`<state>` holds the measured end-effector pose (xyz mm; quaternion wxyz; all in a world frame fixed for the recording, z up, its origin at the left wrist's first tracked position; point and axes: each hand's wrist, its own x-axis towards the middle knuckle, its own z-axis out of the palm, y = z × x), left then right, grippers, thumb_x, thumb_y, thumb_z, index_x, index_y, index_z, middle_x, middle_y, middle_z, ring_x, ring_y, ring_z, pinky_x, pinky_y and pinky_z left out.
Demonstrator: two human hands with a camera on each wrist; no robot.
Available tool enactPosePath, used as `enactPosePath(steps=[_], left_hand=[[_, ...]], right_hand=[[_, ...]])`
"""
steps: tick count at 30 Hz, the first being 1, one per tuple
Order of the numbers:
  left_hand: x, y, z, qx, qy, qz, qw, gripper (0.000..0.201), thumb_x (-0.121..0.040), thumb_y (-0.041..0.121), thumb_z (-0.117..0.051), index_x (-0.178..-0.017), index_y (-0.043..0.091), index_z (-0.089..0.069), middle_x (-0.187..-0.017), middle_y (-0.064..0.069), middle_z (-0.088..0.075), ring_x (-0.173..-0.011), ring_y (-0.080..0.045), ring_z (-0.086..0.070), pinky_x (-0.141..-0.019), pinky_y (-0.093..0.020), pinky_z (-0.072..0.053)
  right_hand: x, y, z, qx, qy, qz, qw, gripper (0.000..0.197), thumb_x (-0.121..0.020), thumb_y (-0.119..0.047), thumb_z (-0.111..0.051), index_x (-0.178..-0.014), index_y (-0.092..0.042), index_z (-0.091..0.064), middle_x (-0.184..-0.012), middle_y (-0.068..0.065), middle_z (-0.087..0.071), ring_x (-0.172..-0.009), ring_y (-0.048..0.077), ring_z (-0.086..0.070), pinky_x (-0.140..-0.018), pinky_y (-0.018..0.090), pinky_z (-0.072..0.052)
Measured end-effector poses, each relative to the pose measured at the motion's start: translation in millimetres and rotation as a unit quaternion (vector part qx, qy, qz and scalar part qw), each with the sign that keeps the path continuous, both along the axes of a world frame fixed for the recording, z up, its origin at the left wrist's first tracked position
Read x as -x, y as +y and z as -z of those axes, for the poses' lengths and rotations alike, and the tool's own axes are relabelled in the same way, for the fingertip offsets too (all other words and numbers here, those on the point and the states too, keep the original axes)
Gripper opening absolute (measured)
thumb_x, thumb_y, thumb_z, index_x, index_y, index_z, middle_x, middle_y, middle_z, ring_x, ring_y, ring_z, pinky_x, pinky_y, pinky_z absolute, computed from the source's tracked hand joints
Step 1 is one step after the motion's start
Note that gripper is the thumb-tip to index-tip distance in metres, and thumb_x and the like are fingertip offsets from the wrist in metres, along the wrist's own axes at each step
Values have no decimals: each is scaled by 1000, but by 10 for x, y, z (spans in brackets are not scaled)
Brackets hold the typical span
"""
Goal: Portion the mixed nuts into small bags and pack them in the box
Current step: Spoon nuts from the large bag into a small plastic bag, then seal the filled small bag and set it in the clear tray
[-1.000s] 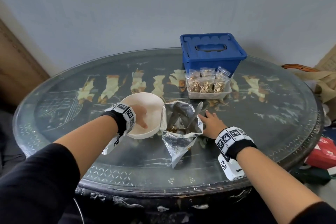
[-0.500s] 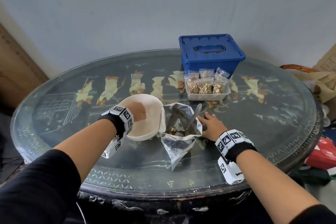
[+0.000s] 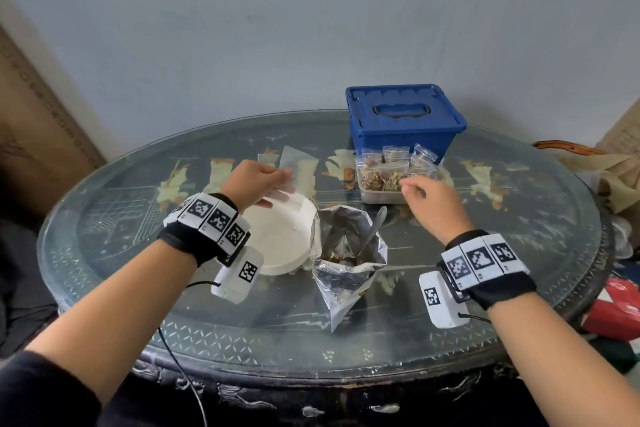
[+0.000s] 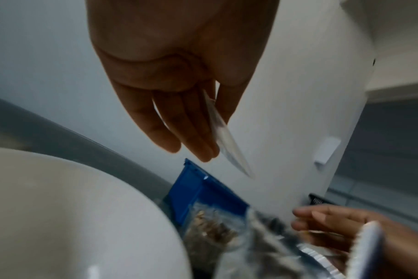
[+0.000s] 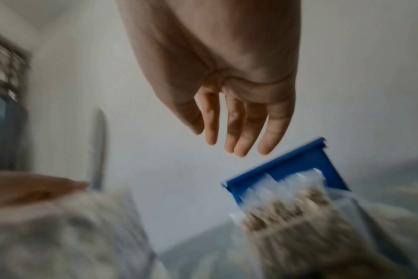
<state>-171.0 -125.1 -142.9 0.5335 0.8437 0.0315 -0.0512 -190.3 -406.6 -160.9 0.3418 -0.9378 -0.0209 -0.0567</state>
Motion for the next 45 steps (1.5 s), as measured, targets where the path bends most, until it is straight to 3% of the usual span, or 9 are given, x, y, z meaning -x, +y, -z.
enactPosePath(steps=[5,12,21,24,26,29,38,41,45], left_hand=[[226,-236,-128,117,4,-39,992,21,-92,30,-55,-80,18,-68,-81,0,-70,-69,-11,-67,-63,-27,-52],[452,-411,-123,152,5,-63,986,26,-92,32,-54,-78,15,-69,-81,-6,-70,-76,-19,-66,-58,-26,-50],[677,-418,-110,91,-50,-69,992,42,-98,41,-35,-96,12,-65,-82,0,-71,-70,-10,-67,-65,-26,-49],[747,-407,25,-16,-204,-86,975,22,-98,24,-41,-113,16,-55,-102,-3,-64,-93,-15,-61,-83,-30,-48],[810,-411,133,-119,-279,-23,952,45,-90,27,-53,-132,13,-44,-123,-6,-54,-114,-17,-50,-96,-25,-39],[866,-466,214,-172,-285,33,942,84,-76,46,-66,-143,12,-28,-141,-7,-39,-129,-20,-38,-105,-34,-32],[847,-479,267,-161,-315,-15,935,68,-73,57,-53,-123,11,-51,-123,-2,-57,-116,-19,-52,-96,-46,-42],[855,-454,258,-172,-334,-23,926,62,-74,57,-53,-118,14,-55,-117,3,-61,-111,-15,-53,-95,-36,-41],[860,-420,230,-191,-359,-19,913,58,-74,56,-52,-115,15,-56,-114,3,-61,-108,-10,-49,-91,-23,-30]], right_hand=[[316,395,-427,-42,-222,-39,973,17,-90,-11,-56,-103,-10,-67,-93,4,-65,-83,14,-57,-77,27,-47],[554,778,-328,-12,-105,-167,980,44,-83,-28,-67,-125,-24,-55,-109,-5,-45,-94,5,-44,-86,18,-37],[592,889,-146,-105,-216,-81,967,13,-87,-15,-64,-96,-11,-72,-88,5,-66,-74,14,-60,-71,20,-46],[625,896,-129,-151,-228,-32,961,12,-87,-14,-65,-93,-10,-74,-83,6,-70,-74,15,-62,-69,22,-47],[671,915,-115,-190,-222,-11,956,13,-86,-15,-65,-94,-10,-74,-82,4,-71,-75,15,-63,-70,24,-49],[745,949,-90,-232,-197,0,953,14,-86,-17,-66,-96,-12,-74,-84,4,-71,-79,14,-63,-73,21,-50],[863,983,-63,-256,-152,-13,955,12,-85,-19,-66,-94,-16,-74,-82,2,-68,-77,7,-56,-72,18,-47],[866,978,-77,-256,-133,-28,957,14,-87,-23,-63,-97,-18,-72,-87,4,-65,-73,3,-52,-68,10,-42],[877,971,-113,-278,-118,-37,953,15,-92,-29,-55,-96,-23,-67,-93,3,-64,-79,9,-58,-71,17,-46]])
